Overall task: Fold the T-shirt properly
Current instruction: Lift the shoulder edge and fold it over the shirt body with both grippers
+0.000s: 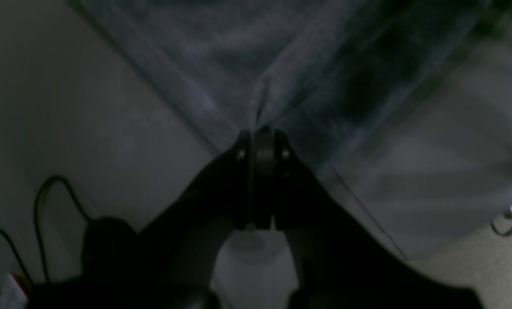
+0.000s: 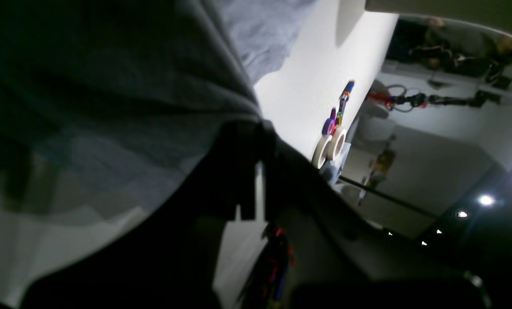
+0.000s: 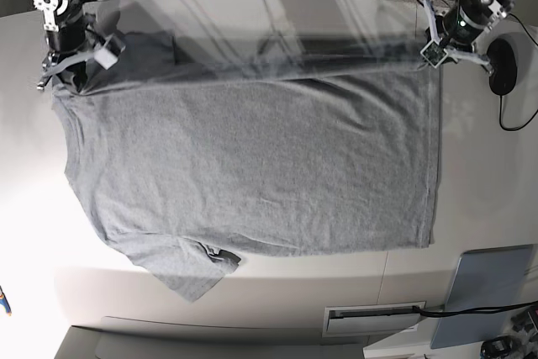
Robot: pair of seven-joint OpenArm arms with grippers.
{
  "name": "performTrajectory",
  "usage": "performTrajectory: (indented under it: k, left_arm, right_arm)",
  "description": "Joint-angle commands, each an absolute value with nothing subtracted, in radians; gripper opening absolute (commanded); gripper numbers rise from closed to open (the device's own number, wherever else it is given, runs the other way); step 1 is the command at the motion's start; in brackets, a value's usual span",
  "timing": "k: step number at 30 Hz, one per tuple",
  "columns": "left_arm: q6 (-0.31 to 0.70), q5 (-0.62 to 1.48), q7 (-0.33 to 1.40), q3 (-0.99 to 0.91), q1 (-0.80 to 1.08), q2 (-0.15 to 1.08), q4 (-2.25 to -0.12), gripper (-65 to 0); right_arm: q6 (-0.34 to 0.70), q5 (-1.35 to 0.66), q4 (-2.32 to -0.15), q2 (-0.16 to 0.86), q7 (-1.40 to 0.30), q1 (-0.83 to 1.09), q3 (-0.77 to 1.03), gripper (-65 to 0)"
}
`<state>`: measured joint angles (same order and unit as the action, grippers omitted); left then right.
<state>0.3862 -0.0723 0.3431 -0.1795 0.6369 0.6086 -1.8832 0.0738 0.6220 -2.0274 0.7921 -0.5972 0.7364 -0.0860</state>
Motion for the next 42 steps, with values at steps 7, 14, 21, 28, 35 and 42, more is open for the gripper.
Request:
performTrajectory:
  k: [7, 14, 21, 28, 35, 42]
  left_arm:
    - [0.390, -0.046, 0.329, -0.188, 0.556, 0.623, -1.876, -65.0]
    - [0.413, -0.022, 0.333, -0.188, 0.525, 0.620, -1.876, -65.0]
    - [0.413, -0.022, 0.333, -0.188, 0.523, 0.621, -1.876, -65.0]
    - [0.421, -0.022, 0.338, -0.187, 0.467, 0.620, -1.876, -65.0]
    - [0.445, -0.022, 0.344, -0.187, 0.420, 0.620, -1.876, -65.0]
    - [0.453, -0.021, 0.334, -0.186, 0.411, 0.621, -1.876, -65.0]
  right_arm:
    - [0.064, 0.601, -1.985, 0.765, -0.562, 0.631, -0.081, -65.0]
    - [0.064, 0.591, -1.927, 0.742, -0.557, 0.525, -0.131, -65.0]
    - [0.063, 0.592, -1.844, 0.741, -0.558, 0.432, -0.213, -65.0]
    - [0.055, 0.591, -1.835, 0.706, -0.576, 0.373, -0.228, -65.0]
    - [0.046, 0.595, -1.835, 0.694, -0.595, 0.374, -0.228, -65.0]
    - [0.006, 0.603, -1.835, 0.690, -0.610, 0.374, -0.227, -65.0]
